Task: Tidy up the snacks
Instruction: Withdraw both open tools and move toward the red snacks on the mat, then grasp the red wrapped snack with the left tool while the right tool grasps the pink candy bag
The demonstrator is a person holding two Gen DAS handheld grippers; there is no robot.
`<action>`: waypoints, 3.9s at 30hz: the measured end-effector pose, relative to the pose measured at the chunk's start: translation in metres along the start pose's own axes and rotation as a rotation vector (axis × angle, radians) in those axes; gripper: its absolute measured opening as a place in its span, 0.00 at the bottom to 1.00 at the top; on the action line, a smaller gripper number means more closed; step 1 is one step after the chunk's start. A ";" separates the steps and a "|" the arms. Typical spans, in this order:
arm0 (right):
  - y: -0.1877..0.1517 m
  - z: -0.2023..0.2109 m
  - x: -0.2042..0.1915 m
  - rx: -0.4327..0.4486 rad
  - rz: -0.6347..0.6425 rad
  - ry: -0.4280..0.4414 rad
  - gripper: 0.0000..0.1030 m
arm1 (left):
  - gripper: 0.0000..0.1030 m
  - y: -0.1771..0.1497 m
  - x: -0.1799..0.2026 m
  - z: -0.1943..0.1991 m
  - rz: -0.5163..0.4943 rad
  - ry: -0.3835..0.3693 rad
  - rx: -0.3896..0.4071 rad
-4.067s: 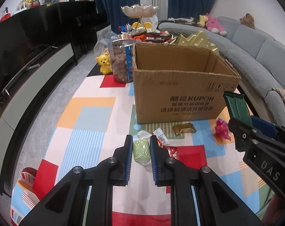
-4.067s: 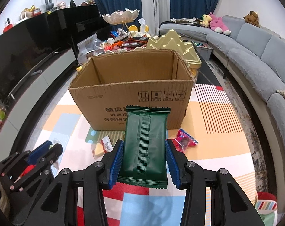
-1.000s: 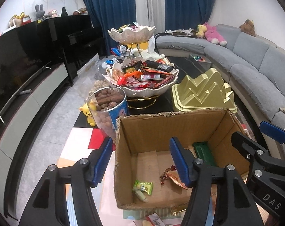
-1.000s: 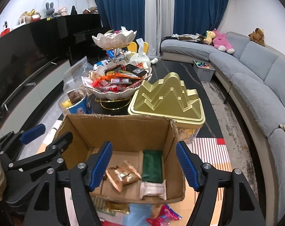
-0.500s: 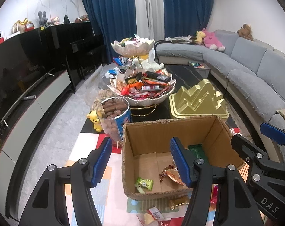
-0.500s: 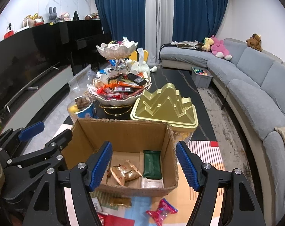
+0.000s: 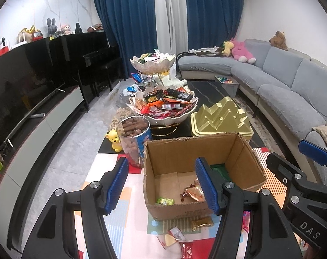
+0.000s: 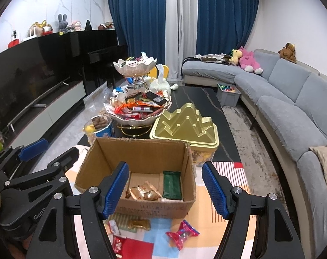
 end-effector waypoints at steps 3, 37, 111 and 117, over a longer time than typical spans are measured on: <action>-0.005 0.004 0.002 0.002 -0.003 -0.002 0.69 | 0.61 -0.007 0.003 0.005 -0.003 -0.002 0.003; -0.088 -0.008 0.021 -0.079 -0.025 -0.037 0.69 | 0.62 -0.096 0.014 -0.009 0.035 -0.003 -0.083; -0.164 -0.190 0.058 -0.557 -0.438 0.090 0.75 | 0.67 -0.202 0.035 -0.147 0.194 0.000 -0.380; -0.168 -0.199 0.057 -0.570 -0.420 0.063 0.73 | 0.49 -0.210 0.037 -0.158 0.204 -0.025 -0.416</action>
Point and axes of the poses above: each gripper's, at about its wrist camera, not at the fingertips, and z roughly against the way its jaws point, x to its right, y to its top, the point moved 9 cm from there along -z, roughly the way its jaws point, and after that the axes turned 15 degrees about -x, right-handed, at the moved point
